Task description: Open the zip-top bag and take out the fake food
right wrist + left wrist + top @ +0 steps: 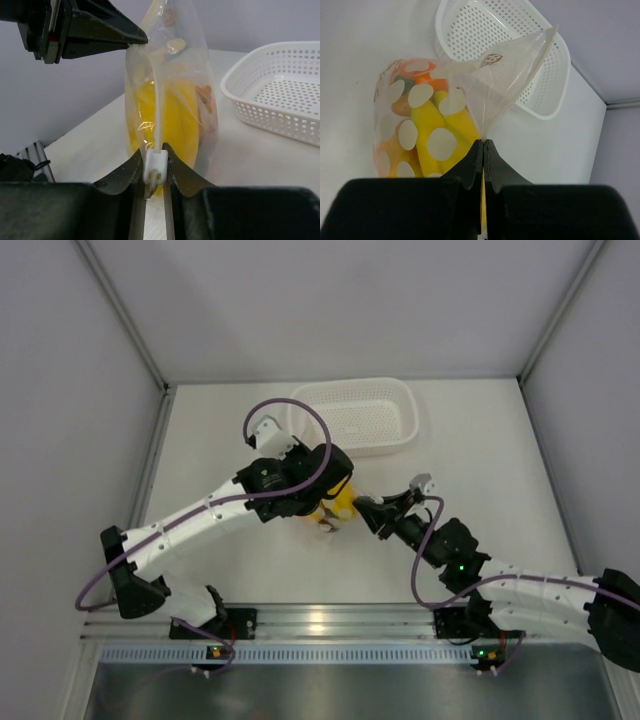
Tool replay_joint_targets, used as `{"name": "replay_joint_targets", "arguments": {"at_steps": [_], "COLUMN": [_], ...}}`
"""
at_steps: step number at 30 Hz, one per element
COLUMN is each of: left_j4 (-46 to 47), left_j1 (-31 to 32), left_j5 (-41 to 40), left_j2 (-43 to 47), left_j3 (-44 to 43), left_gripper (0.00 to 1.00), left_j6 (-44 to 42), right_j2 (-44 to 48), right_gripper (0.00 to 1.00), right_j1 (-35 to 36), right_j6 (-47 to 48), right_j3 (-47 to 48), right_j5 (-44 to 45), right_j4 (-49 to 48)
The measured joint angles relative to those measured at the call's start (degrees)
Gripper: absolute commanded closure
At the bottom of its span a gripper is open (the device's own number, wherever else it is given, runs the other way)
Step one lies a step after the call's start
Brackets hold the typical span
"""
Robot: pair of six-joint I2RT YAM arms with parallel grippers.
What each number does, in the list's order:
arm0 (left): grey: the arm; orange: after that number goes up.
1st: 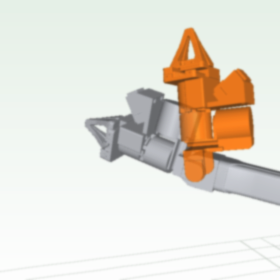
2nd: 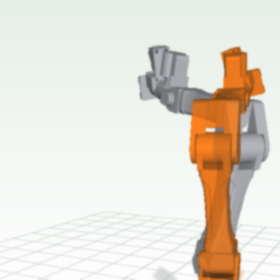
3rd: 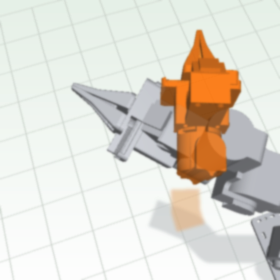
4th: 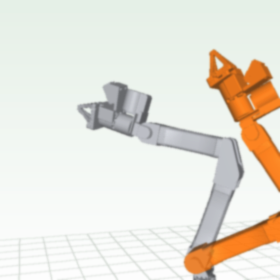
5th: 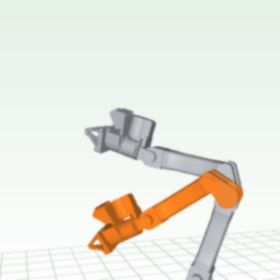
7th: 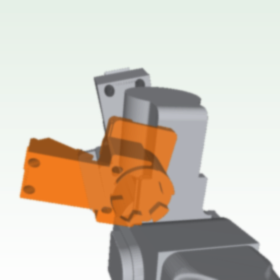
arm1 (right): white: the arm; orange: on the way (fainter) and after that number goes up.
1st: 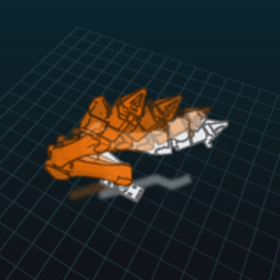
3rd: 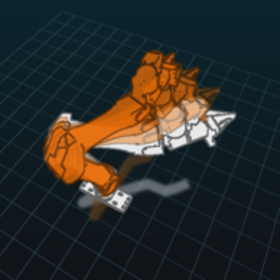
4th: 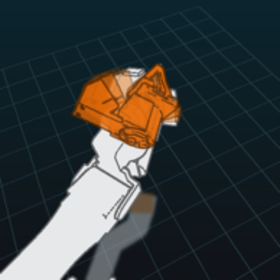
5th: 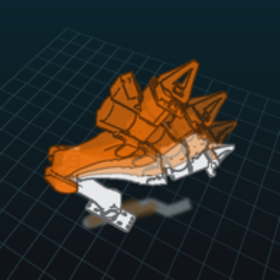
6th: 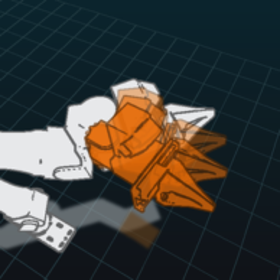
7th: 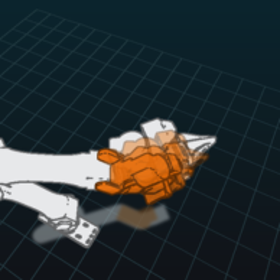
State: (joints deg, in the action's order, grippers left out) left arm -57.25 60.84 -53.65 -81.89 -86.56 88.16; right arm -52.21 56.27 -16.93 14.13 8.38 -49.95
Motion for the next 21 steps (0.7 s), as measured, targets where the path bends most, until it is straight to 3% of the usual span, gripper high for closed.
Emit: {"name": "replay_joint_targets", "arguments": {"at_steps": [1,8,9,11,15,16,18,19,21], "left_j4": [0.0,0.2,0.2,0.4,0.5,0.6,0.7,0.9,2.2], "left_j1": [0.0,0.4,0.5,0.6,-0.2,-0.5,-1.0,-1.0,-1.0], "left_j5": [0.0,0.2,0.6,1.6,0.2,-0.1,-0.3,-0.2,0.5], "left_j2": [0.0,0.0,0.0,-0.2,-0.1,0.0,0.4,0.7,1.3], "left_j3": [0.0,0.0,-0.1,-0.8,-0.9,-0.9,-0.9,-0.9,-0.9], "left_gripper": [1.00,0.99,0.91,0.85,0.49,0.28,0.07,0.02,0.02], "left_j6": [0.0,-1.3,-1.9,-4.3,-7.7,-8.8,-10.7,-12.5,-16.4], "right_j2": [0.0,4.3,5.6,8.7,14.9,15.9,17.5,18.2,19.3], "right_gripper": [0.91,1.00,1.00,1.00,1.00,1.00,1.00,1.00,1.00], "right_j1": [0.0,0.3,0.3,0.3,0.4,0.4,0.4,0.4,0.4], "right_j6": [0.3,1.5,1.8,2.8,5.3,5.8,6.9,7.4,8.4], "right_j3": [0.0,-0.6,-0.6,-0.5,1.0,1.5,3.0,3.9,5.8], "right_j5": [-0.1,-1.2,-1.4,-1.6,-1.7,-1.7,-1.7,-1.7,-1.7], "right_j4": [-0.2,1.7,3.0,7.2,19.3,22.1,28.2,31.4,36.6]}}
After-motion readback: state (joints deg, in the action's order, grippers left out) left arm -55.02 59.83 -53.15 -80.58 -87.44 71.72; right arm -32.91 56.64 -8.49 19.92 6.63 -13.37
